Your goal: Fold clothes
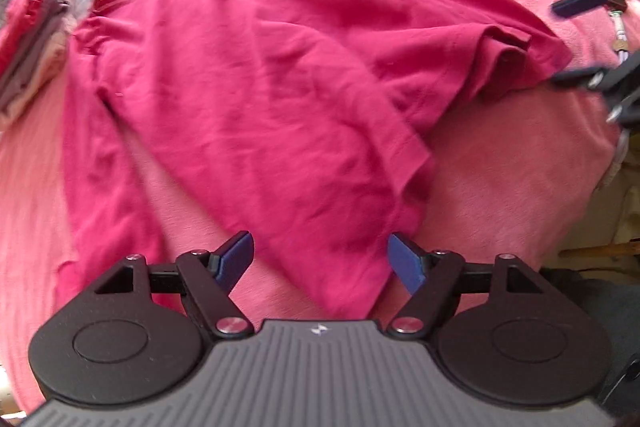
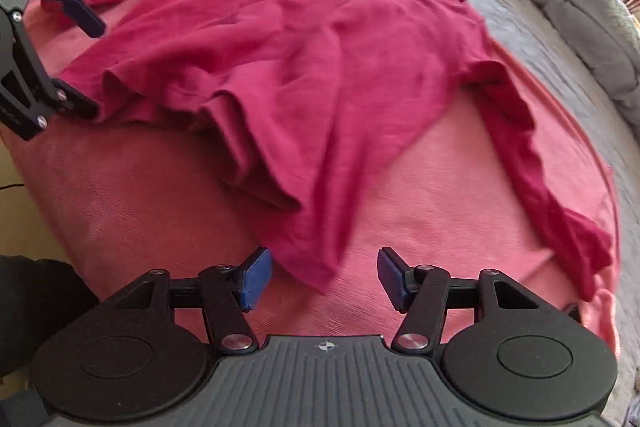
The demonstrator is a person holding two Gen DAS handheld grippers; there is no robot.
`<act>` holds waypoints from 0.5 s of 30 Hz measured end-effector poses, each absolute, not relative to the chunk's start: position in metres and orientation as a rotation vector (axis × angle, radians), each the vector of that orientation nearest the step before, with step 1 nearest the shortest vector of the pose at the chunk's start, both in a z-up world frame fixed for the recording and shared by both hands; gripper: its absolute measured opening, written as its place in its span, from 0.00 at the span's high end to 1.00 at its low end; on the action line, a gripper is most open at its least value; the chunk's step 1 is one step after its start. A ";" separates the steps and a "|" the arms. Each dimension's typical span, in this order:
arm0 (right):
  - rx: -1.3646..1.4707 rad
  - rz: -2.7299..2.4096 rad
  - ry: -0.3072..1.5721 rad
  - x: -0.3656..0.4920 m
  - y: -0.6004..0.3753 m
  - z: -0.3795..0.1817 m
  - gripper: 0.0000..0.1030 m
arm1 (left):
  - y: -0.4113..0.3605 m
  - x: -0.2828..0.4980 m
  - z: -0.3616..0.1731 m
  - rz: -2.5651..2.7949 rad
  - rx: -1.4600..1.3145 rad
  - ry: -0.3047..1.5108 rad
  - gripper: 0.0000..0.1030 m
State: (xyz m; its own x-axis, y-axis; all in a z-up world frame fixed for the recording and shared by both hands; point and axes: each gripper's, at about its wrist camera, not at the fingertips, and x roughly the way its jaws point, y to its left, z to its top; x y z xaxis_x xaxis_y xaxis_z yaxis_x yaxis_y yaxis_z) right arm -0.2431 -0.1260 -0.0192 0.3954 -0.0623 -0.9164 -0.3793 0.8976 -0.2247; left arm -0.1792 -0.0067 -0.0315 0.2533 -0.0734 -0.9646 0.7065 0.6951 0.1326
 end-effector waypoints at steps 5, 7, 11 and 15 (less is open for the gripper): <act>-0.360 0.152 1.184 -0.228 -0.134 -0.021 0.84 | -0.009 -0.182 -0.039 -0.541 0.638 1.210 0.17; -0.351 0.098 1.172 -0.226 -0.145 -0.013 0.90 | -0.004 -0.181 -0.037 -0.505 0.599 1.224 0.20; -0.360 -0.025 1.150 -0.222 -0.171 0.006 0.91 | 0.009 -0.177 -0.033 -0.428 0.567 1.237 0.24; -0.407 -0.116 1.171 -0.223 -0.193 0.015 0.92 | 0.020 -0.165 -0.032 -0.384 0.513 1.250 0.40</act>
State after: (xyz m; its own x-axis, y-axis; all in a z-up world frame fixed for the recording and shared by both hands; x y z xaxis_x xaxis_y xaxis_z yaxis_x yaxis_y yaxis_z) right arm -0.2228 -0.1931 0.0146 0.3924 -0.2972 -0.8705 -0.1209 0.9215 -0.3692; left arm -0.1649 0.0199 -0.0322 0.2769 0.0015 -0.9609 0.5410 0.8262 0.1572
